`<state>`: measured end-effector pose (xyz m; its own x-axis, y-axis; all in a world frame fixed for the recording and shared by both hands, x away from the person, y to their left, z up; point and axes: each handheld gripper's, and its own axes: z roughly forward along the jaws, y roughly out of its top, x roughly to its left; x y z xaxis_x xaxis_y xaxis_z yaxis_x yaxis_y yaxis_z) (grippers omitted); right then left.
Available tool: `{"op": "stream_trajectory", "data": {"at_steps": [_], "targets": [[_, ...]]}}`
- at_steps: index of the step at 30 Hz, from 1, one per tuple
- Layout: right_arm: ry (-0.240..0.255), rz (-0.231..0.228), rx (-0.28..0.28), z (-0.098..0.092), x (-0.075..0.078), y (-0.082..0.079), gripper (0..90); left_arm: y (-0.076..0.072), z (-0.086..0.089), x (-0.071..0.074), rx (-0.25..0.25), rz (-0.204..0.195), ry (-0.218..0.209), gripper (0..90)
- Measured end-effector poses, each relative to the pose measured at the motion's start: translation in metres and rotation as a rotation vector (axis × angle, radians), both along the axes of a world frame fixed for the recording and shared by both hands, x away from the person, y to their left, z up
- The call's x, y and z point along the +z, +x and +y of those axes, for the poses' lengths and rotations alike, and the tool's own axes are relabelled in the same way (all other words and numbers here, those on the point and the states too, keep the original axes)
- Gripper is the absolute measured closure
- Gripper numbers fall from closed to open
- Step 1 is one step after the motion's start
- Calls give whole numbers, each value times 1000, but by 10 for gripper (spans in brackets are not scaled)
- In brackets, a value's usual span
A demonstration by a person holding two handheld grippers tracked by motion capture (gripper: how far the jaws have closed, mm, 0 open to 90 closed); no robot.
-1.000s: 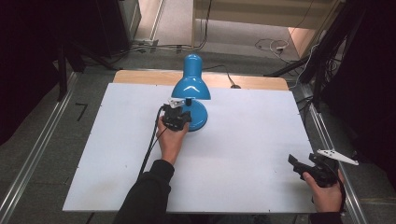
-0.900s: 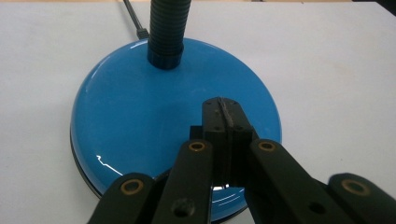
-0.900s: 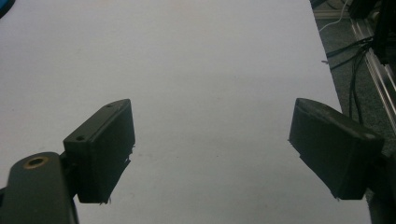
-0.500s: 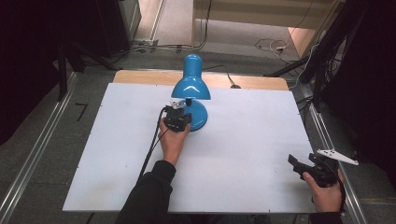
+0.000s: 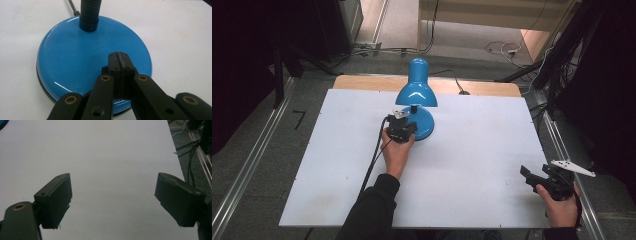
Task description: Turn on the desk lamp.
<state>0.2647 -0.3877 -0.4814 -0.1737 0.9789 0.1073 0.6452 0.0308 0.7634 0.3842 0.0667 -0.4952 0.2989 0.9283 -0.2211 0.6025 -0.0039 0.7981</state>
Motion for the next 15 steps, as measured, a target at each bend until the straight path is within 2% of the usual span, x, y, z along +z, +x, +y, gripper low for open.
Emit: {"op": "stream_trajectory", "data": {"at_steps": [8,11,14,15], "targets": [[-1,-4,0,0,0,0,130,-1,-1,0,-4,-5,14,900],[0,-1,-2,1,1,0,130,-3,-3,-1,-30,14,-14,900],[-1,-4,-1,1,1,-1,130,-5,-6,-1,-29,7,15,900],[0,-4,2,1,1,-1,130,-5,-6,-1,-28,8,0,900]]}}
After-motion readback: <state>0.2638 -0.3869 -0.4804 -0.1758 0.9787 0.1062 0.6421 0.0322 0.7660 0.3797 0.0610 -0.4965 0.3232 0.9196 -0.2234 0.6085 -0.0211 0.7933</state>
